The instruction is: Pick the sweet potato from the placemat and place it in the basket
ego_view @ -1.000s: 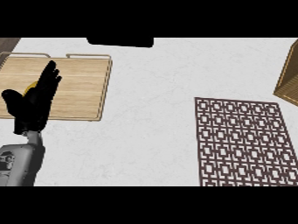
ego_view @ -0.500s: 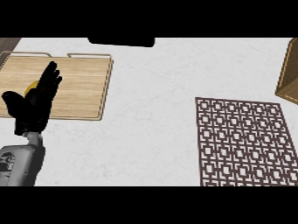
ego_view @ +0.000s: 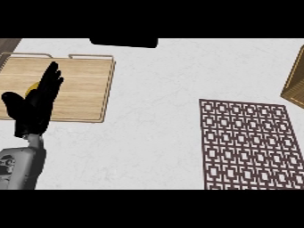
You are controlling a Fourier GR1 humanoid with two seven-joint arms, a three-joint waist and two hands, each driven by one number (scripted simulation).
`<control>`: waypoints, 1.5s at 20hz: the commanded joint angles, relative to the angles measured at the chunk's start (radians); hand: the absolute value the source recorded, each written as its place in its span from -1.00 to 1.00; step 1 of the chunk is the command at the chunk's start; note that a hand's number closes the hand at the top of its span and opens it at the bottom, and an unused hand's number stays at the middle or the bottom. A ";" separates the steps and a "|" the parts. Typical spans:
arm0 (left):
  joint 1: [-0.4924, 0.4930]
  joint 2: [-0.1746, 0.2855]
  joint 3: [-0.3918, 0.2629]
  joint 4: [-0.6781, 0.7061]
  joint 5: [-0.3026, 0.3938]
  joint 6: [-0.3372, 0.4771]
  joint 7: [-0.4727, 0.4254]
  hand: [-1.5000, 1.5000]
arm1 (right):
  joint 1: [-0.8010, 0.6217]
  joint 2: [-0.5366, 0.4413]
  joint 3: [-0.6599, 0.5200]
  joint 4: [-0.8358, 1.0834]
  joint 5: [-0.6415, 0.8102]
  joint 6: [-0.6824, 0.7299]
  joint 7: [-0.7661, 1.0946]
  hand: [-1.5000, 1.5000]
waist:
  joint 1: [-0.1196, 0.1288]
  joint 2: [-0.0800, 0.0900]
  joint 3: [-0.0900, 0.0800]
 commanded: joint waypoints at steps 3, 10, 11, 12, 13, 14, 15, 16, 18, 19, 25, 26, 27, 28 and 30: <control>-0.006 0.017 0.024 0.008 0.008 -0.003 0.011 0.00 | 0.013 0.046 -0.065 -0.034 -0.070 -0.040 -0.009 -1.00 | -0.015 0.000 0.007; 0.023 0.003 0.006 -0.027 0.000 0.002 0.017 0.00 | -0.005 -0.006 -0.234 -0.062 -0.241 -0.050 -0.075 -1.00 | -0.010 0.000 0.009; 0.058 0.025 0.032 0.006 0.023 -0.034 -0.040 0.00 | -0.027 -0.032 -0.259 -0.070 -0.268 -0.008 -0.077 -1.00 | -0.023 -0.006 0.006; 0.050 0.013 0.026 -0.012 0.011 -0.011 -0.030 0.00 | 0.000 -0.021 -0.291 -0.064 -0.299 -0.044 -0.094 -1.00 | -0.014 0.000 0.009; 0.013 0.020 0.032 -0.015 0.012 -0.004 0.011 0.00 | -0.042 -0.032 -0.305 -0.068 -0.313 -0.024 -0.049 -1.00 | -0.014 -0.001 0.008; 0.029 0.005 0.017 -0.004 -0.007 0.009 -0.015 0.00 | -0.025 -0.062 -0.349 -0.066 -0.357 -0.007 -0.077 -1.00 | -0.031 -0.003 0.008; 0.004 0.009 0.019 -0.015 -0.002 0.010 0.023 0.00 | -0.001 -0.046 -0.364 -0.059 -0.372 -0.033 -0.068 -1.00 | -0.030 -0.003 0.009; 0.002 0.006 0.017 -0.017 -0.007 0.020 0.053 0.00 | -0.024 -0.098 -0.363 -0.069 -0.373 0.032 -0.061 -1.00 | -0.036 -0.008 0.007; -0.002 0.002 0.017 -0.007 0.002 0.011 0.044 0.00 | -0.002 -0.116 -0.409 -0.059 -0.420 0.051 -0.064 -1.00 | -0.037 -0.005 0.008; 0.033 0.006 0.019 -0.010 0.005 -0.004 0.006 0.00 | 0.031 -0.115 -0.424 -0.059 -0.438 0.046 -0.070 -1.00 | -0.046 -0.012 0.006; 0.052 0.003 0.023 -0.064 -0.013 0.030 0.028 0.00 | 0.169 -0.208 -0.540 -0.040 -0.560 0.159 -0.163 -1.00 | -0.048 -0.010 0.009; 0.020 0.012 0.047 -0.020 0.015 0.009 0.010 0.00 | 0.186 -0.232 -0.543 -0.042 -0.564 0.216 -0.182 -1.00 | -0.055 -0.007 0.009; 0.067 0.016 0.040 -0.061 0.018 -0.003 0.026 0.00 | 0.200 -0.236 -0.545 -0.054 -0.571 0.226 -0.178 -1.00 | -0.046 -0.012 0.008; 0.052 0.010 0.043 -0.022 0.002 0.013 -0.004 0.00 | 0.240 -0.237 -0.555 -0.062 -0.584 0.235 -0.225 -1.00 | -0.057 -0.012 0.007; 0.059 0.013 0.024 -0.042 0.003 -0.008 0.013 0.00 | 0.252 -0.266 -0.565 -0.061 -0.596 0.298 -0.220 -1.00 | -0.048 -0.011 0.009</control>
